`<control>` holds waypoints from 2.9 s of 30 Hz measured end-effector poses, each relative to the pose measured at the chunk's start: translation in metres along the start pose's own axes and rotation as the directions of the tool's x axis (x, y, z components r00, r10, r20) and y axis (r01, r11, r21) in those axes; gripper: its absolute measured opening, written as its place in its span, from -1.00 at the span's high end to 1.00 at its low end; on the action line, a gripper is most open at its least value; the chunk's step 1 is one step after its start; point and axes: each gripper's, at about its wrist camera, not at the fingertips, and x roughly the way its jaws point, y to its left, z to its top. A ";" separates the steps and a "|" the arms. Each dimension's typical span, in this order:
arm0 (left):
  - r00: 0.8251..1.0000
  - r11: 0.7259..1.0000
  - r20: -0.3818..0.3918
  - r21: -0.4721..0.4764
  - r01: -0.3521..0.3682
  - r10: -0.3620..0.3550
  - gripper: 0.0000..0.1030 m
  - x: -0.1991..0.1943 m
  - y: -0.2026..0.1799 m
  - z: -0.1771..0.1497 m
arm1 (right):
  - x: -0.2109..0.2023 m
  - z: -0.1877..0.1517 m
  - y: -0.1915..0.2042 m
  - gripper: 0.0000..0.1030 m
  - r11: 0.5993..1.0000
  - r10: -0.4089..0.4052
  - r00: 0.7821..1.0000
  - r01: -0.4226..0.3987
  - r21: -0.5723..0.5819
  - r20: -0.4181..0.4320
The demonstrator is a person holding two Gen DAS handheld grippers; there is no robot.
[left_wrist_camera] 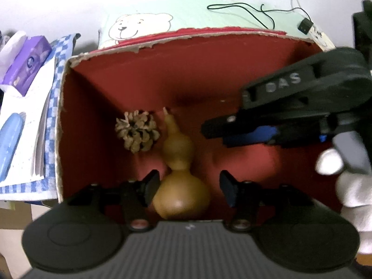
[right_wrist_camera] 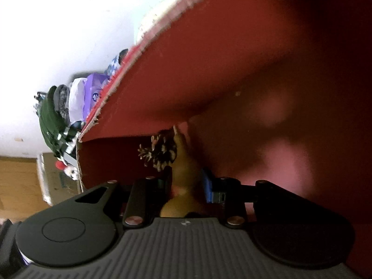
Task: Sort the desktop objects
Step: 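Lower the gourd beside the pinecone and open the right gripper, then withdraw the right gripper from the box toward the clear tape roll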
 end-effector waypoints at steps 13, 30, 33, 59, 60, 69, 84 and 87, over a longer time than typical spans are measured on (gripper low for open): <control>0.995 0.994 -0.005 0.034 -0.101 0.102 -0.20 0.016 -0.015 0.006 | 0.006 0.009 0.006 0.41 0.988 -0.037 0.999 0.037 -0.150 0.001; 0.993 0.992 0.021 0.044 -0.117 0.116 -0.30 0.020 -0.013 0.004 | 0.001 0.010 0.002 0.41 0.992 -0.028 1.000 0.026 -0.122 -0.013; 0.990 0.989 0.030 0.054 -0.139 0.137 -0.31 0.020 -0.016 0.004 | 0.000 0.010 0.003 0.41 0.991 -0.033 0.999 0.031 -0.132 -0.012; 0.951 0.973 0.235 0.066 -0.223 0.202 -0.34 -0.051 -0.024 -0.007 | -0.067 -0.017 0.005 0.41 0.960 0.151 0.976 -0.107 -0.257 0.158; 0.949 0.976 0.251 0.059 -0.211 0.190 -0.33 -0.061 -0.023 -0.014 | -0.080 -0.020 0.002 0.41 0.956 0.187 0.968 -0.139 -0.260 0.167; 0.960 0.998 0.275 0.042 -0.057 0.043 -0.17 -0.114 -0.047 -0.079 | -0.163 -0.078 -0.015 0.39 0.847 0.294 0.948 -0.197 -0.494 0.126; 0.992 0.999 0.119 0.023 -0.032 0.029 0.01 -0.080 -0.096 -0.118 | -0.113 -0.118 -0.054 0.39 0.870 0.046 0.998 -0.055 -0.489 -0.030; 0.993 0.999 0.111 0.008 -0.042 0.041 0.02 -0.077 -0.096 -0.119 | -0.102 -0.122 -0.057 0.38 0.865 -0.017 1.000 0.007 -0.501 -0.016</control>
